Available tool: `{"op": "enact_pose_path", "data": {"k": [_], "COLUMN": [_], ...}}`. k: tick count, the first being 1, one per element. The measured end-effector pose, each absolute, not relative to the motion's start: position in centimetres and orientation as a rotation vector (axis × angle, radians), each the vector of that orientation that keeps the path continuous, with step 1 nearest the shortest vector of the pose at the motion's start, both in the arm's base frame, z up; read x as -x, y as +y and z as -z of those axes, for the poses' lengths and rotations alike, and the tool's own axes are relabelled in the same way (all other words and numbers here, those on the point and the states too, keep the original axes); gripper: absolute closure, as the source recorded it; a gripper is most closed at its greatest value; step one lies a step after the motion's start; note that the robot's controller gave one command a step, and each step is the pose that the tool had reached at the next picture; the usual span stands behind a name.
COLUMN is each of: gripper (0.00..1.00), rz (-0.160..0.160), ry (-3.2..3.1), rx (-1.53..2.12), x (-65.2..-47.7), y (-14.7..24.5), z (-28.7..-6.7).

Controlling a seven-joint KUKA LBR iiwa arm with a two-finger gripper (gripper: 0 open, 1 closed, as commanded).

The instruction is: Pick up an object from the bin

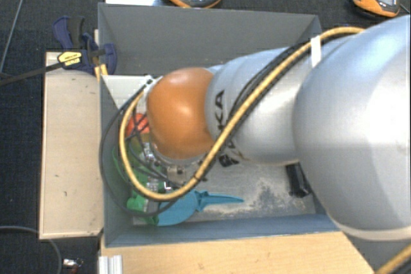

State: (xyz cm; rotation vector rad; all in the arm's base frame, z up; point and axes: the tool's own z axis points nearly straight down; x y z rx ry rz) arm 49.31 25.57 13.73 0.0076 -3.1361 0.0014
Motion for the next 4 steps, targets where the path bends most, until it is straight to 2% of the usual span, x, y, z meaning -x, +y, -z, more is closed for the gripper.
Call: {"op": "enact_pose_path", "data": {"k": [1,2,3,4], "gripper": [0.0,0.0,0.0,0.0], "rz": [0.002,-0.025,-0.02,-0.022], "ry": [-3.143,-3.033,-2.955,-3.037], "rx": [0.005,-0.247,-0.623,-0.255], "x": [-49.6,-55.6,-56.6,-49.8], "y": [25.4,25.4,25.0,21.8], "z": [-14.2,-6.8,-6.2,-7.1]}}
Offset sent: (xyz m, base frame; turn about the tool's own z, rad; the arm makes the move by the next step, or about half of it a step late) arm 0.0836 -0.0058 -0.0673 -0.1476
